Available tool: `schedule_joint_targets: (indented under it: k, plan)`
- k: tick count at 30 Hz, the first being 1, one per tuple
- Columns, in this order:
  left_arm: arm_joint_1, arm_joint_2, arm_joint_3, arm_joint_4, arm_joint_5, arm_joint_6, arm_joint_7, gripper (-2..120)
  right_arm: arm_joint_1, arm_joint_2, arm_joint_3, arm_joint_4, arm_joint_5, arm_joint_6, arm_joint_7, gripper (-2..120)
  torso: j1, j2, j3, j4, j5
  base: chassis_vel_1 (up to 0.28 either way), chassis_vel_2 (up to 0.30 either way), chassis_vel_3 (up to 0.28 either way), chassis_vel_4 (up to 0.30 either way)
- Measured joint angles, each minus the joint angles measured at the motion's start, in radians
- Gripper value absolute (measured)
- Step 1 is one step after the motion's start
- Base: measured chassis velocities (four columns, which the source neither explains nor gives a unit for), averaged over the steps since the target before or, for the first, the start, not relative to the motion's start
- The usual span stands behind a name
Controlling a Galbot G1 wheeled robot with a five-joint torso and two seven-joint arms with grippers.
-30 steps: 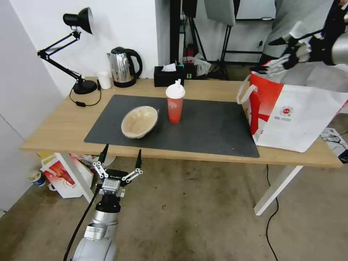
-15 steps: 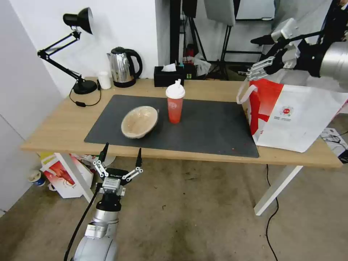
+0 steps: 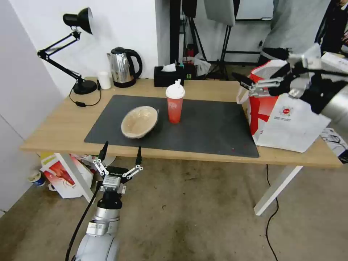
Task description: Pick up the trash from the table and place it into the takeout bag.
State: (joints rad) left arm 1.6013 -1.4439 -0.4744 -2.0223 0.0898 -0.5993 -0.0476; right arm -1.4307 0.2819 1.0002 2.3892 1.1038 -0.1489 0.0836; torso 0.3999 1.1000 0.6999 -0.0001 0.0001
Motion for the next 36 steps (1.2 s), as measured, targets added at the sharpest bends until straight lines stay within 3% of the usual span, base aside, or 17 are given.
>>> schedule_joint_targets:
  k: [1, 5, 6, 10, 15, 18, 28, 36]
  plan:
    - [0.000, 0.000, 0.000, 0.000, 0.000, 0.000, 0.000, 100, 0.000, 0.000, 0.000, 0.000, 0.000, 0.000, 0.000, 100, 0.000, 0.000, 0.000, 0.0000, 0.0000, 0.000, 0.000, 0.000, 0.000]
    - [-0.004, -0.006, 0.003, 0.000, 0.001, 0.003, 0.000, 100, -0.015, 0.161, -0.060, 0.053, -0.115, 0.021, 0.021, 100, 0.000, 0.000, 0.000, 0.0000, 0.0001, 0.000, 0.000, 0.000, 0.000]
    - [-0.004, -0.006, 0.003, 0.000, 0.001, 0.003, 0.000, 100, -0.015, 0.161, -0.060, 0.053, -0.115, 0.021, 0.021, 100, 0.000, 0.000, 0.000, 0.0000, 0.0001, 0.000, 0.000, 0.000, 0.000]
    - [-0.011, -0.012, 0.007, 0.000, 0.004, 0.016, -0.001, 100, -0.040, 0.343, -0.107, 0.093, -0.221, 0.043, 0.028, 100, 0.000, 0.000, 0.000, 0.0002, -0.0003, 0.000, 0.000, 0.000, 0.000]
    - [-0.018, -0.020, 0.009, 0.001, 0.004, 0.019, -0.001, 100, -0.059, 0.434, -0.134, 0.106, -0.284, 0.062, 0.024, 100, 0.000, 0.000, 0.000, 0.0000, -0.0002, 0.000, 0.000, 0.000, 0.000]
    - [-0.030, -0.031, 0.010, 0.006, 0.005, 0.021, -0.001, 100, -0.079, 0.535, -0.187, 0.109, -0.372, 0.097, 0.021, 100, 0.000, 0.000, 0.000, 0.0002, -0.0003, 0.000, 0.000, 0.000, 0.000]
    - [-0.039, -0.038, 0.010, 0.012, 0.005, 0.021, -0.002, 100, -0.101, 0.652, -0.248, 0.109, -0.498, 0.159, 0.022, 100, 0.000, 0.000, 0.000, 0.0001, -0.0002, 0.000, 0.000, 0.000, 0.000]
    - [-0.053, -0.042, 0.003, 0.021, 0.002, 0.021, -0.003, 100, -0.164, 0.798, -0.320, 0.109, -0.665, 0.255, 0.035, 100, 0.000, 0.000, 0.000, 0.0000, -0.0002, 0.000, 0.000, 0.000, 0.000]
